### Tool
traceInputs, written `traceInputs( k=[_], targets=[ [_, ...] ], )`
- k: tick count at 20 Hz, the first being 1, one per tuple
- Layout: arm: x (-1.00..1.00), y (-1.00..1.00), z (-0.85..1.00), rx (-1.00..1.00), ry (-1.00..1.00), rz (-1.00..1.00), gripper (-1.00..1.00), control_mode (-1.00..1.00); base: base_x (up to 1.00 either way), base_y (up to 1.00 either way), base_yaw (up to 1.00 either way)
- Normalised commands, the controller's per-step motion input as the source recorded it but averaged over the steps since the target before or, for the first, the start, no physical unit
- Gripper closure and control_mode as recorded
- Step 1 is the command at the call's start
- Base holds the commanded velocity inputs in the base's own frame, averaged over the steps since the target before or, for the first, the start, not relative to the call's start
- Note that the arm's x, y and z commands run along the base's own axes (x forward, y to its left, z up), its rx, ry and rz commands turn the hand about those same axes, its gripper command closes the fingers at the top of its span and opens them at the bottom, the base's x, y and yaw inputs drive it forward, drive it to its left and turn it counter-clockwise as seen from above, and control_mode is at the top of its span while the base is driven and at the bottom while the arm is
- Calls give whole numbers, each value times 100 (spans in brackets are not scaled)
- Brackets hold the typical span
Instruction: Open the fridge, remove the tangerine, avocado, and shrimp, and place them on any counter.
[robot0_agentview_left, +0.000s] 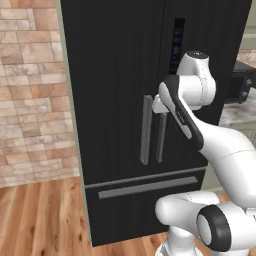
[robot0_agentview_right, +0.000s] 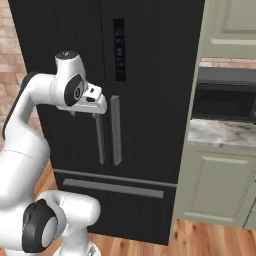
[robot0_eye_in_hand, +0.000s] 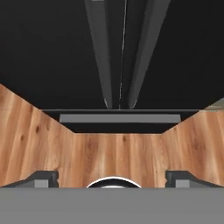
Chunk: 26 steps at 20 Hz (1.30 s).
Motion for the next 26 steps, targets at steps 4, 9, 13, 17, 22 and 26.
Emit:
traceInputs(
  k=[4, 9, 13, 17, 22, 26],
  targets=[
    [0, -4, 0, 0, -1, 0, -100, -100, -19, -1, -4],
    [64, -46, 0, 0, -12, 0, -100, -100, 0, 0, 0],
    [73, -52, 0, 0, -18, 0, -100, -100, 0, 0, 0],
    [43, -6, 0, 0, -9, -1, -100, -100, 0, 0, 0],
    [8, 3, 0, 0, -4, -5, -100, -100, 0, 0, 0],
    [34, 1, 0, 0, 0, -10, -100, -100, 0, 0, 0]
  ],
)
